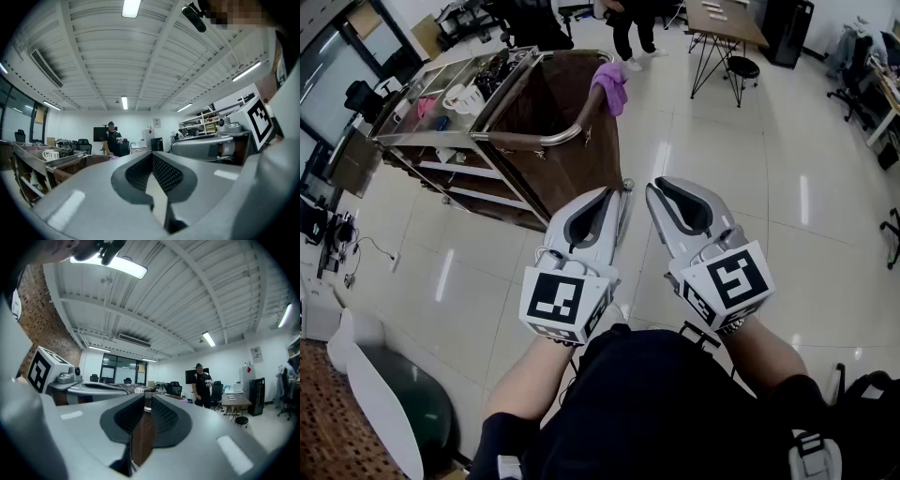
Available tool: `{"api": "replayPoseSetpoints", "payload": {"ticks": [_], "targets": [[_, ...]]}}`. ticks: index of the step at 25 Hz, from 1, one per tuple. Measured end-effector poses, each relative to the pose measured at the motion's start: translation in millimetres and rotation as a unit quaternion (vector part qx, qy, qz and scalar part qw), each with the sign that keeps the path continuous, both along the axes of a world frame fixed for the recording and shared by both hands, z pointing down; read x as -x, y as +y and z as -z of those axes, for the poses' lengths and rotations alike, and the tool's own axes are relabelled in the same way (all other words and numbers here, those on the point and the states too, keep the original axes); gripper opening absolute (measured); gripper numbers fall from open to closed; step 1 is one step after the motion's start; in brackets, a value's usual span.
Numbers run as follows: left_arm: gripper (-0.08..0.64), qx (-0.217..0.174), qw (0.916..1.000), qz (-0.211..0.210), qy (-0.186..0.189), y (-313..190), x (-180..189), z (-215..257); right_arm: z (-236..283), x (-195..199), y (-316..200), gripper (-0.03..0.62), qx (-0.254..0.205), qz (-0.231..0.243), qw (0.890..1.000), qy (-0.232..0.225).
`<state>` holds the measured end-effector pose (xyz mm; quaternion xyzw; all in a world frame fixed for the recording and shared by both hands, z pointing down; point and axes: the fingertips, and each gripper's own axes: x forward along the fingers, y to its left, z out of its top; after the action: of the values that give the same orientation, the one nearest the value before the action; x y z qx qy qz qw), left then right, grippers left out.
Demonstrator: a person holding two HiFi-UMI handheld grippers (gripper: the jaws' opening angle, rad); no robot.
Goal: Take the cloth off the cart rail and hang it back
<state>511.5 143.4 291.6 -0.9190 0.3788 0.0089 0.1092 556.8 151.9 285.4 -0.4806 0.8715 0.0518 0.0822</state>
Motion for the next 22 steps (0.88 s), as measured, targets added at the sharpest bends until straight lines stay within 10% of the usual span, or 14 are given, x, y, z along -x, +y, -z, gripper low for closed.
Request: {"api": "replayPoseSetpoints", "payload": {"ticks": [13, 22], "targets": [[-0.002, -0.003, 0.9998, -0.017, 0.011, -82, 22, 4, 0, 27, -77, 0.054, 0.063, -0.025, 0.997, 0.025], [-0.002, -0.005, 0.999, -0.045, 0.006, -149, 42, 4, -2, 46, -154, 0.072, 0.025, -0.053, 0.998, 0.02]]}}
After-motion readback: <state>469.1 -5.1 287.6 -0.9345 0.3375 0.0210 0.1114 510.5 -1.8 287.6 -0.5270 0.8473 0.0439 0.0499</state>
